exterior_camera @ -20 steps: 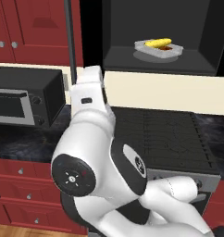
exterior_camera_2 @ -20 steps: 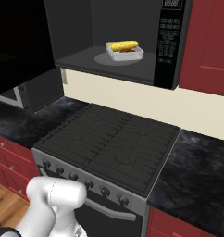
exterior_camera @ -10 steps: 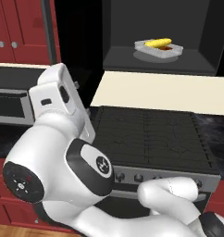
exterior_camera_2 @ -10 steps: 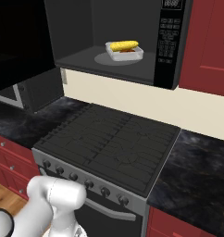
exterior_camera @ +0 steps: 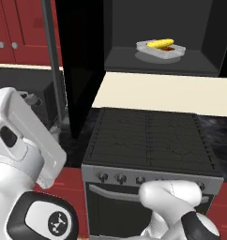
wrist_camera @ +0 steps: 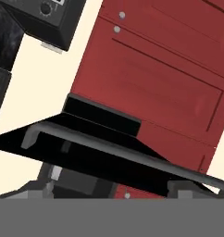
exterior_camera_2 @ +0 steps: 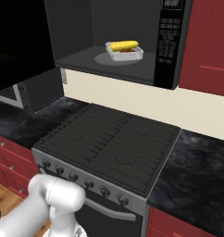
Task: Place the tupperware containing the chicken drumstick and corn meal in the microwave. Close the microwave door and press the start button to reheat the meal.
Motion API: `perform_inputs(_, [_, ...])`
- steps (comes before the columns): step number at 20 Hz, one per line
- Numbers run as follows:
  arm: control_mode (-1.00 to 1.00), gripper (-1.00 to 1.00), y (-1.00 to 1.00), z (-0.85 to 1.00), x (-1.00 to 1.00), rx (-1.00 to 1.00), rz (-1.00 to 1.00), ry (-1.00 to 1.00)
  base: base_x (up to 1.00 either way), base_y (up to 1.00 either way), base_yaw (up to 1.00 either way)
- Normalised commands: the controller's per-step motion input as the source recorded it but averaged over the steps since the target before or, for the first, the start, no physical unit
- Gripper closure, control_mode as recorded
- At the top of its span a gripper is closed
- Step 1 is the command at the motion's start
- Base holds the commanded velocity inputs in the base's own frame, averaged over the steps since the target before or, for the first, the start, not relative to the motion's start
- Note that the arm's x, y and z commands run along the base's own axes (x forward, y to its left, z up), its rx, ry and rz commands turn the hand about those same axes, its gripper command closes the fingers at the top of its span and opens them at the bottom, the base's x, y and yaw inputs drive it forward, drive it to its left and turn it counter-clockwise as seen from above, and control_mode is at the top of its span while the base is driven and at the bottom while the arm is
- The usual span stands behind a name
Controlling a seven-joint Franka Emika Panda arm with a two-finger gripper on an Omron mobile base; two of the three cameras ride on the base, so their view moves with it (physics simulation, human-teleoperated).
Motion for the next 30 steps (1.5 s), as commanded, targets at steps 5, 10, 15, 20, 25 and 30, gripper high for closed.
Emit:
perform_inputs(5, [-1.00,-1.00,0.35,0.00,0.28,0.01,-0.03,0.01,0.00,0.00,0.00])
perform_inputs(10, [-1.00,-1.00,0.11,0.00,0.63,0.01,-0.10,0.06,0.00,0.00,0.00])
perform_inputs(15, [-1.00,-1.00,0.01,0.00,0.68,0.00,-0.13,0.07,0.00,0.00,0.00])
perform_inputs(20, [-1.00,-1.00,-0.07,0.00,0.66,0.00,-0.15,0.03,0.00,0.00,0.00])
perform_inputs(25, [-1.00,-1.00,-0.45,0.00,0.44,0.00,-0.16,0.00,0.00,0.00,0.00])
perform_inputs(30, [-1.00,-1.00,-0.90,0.00,-0.22,0.01,-0.25,0.00,0.00,0.00,0.00])
